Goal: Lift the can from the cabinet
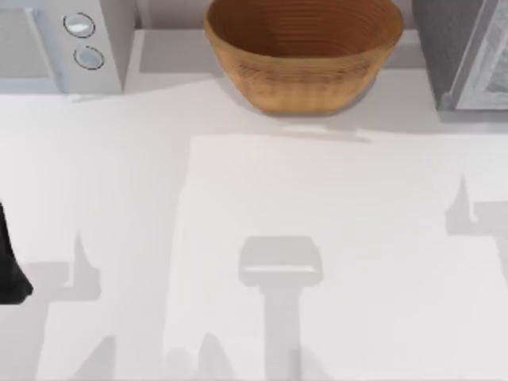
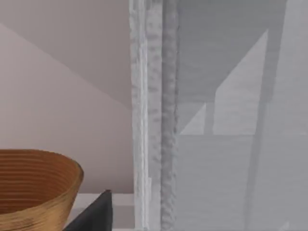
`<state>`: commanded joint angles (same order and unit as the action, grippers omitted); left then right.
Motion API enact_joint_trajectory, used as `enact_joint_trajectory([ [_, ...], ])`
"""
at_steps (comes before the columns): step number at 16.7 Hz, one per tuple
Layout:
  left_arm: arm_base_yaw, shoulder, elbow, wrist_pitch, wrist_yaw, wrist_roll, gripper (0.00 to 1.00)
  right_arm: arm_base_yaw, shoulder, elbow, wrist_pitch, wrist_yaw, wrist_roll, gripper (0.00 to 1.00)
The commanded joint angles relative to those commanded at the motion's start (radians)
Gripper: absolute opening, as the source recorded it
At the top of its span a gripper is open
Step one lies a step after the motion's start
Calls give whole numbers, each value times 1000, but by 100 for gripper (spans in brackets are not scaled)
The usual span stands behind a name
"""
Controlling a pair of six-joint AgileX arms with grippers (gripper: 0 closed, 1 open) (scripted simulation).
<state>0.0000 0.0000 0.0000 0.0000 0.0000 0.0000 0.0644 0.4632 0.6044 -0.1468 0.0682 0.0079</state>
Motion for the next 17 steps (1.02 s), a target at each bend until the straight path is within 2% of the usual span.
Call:
enact_joint_trajectory([
  [10,0,0,0,0,0,0,100,86,615,807,-193,91,6,100],
  [14,0,0,0,0,0,0,100,109,783,1028,-246,116,7,100],
  [17,0,0,0,0,0,0,100,119,852,1119,-268,126,8,100],
])
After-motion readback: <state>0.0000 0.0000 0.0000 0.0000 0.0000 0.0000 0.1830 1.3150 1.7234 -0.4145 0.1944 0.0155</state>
